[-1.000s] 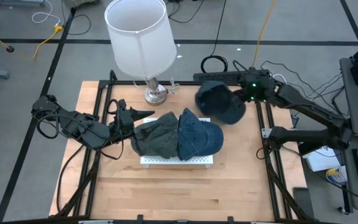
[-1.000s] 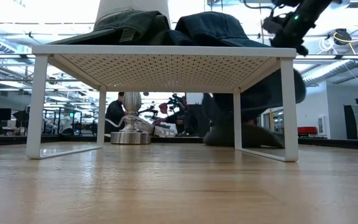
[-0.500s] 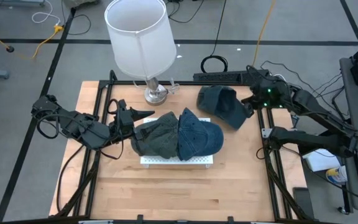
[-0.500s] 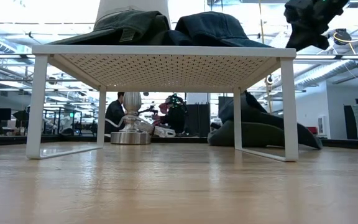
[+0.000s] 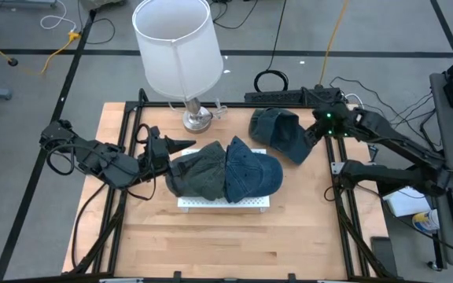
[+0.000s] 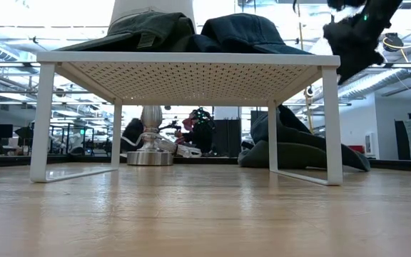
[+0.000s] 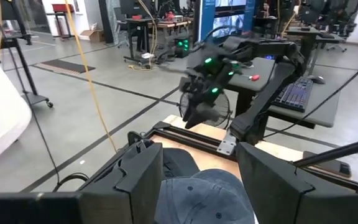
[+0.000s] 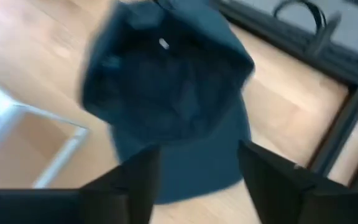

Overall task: Pick & Place hat
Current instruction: Stack the blue cap on top of the other blue cap on the shelf

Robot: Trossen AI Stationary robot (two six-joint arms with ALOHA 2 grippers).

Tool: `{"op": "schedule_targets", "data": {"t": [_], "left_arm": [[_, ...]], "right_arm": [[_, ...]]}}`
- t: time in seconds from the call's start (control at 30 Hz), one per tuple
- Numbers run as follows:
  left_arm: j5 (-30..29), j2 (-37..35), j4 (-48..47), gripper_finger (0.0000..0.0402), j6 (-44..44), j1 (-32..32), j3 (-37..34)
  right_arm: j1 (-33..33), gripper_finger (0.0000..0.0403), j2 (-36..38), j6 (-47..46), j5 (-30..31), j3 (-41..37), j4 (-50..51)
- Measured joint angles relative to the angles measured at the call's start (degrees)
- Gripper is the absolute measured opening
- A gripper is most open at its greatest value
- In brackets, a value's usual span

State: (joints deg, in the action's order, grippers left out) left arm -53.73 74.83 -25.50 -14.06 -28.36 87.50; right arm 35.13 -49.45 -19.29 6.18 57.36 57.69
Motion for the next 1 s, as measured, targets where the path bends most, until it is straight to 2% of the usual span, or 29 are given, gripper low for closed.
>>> {"op": "schedule_targets", "data": {"t": [0.1, 0.2, 0.57, 0.7, 0.87, 1.0], "left_arm": [[2.4, 0.0, 0.02, 0.0214, -0.01, 0.06, 0.0], [3.32, 0.0, 0.02, 0.0214, -0.01, 0.13, 0.0], [5.76, 0.02, 0.02, 0.0214, -0.05, 0.13, 0.0], [5.79, 0.03, 0.01, 0.0214, -0.05, 0.16, 0.0], [5.81, 0.02, 0.0, 0.0214, -0.07, 0.17, 0.0], [5.87, 0.04, -0.02, 0.0214, -0.08, 0.17, 0.0]], "right_arm": [[2.69, 0.0245, -1.55, 0.87, -0.3, -3.6, -1.59], [4.75, 0.0262, -3.5, 2.15, -1.84, -7.33, -5.91], [16.44, 0.0266, -12.17, 6.42, -7.23, -13.75, -18.98], [20.94, 0.0267, -15.15, 7.2, -13.26, -15.75, -22.96], [24.26, 0.0267, -17.83, 9.87, -14.8, -16.97, -24.46], [26.32, 0.0267, -19.41, 10.6, -19.76, -18.22, -26.28]]}}
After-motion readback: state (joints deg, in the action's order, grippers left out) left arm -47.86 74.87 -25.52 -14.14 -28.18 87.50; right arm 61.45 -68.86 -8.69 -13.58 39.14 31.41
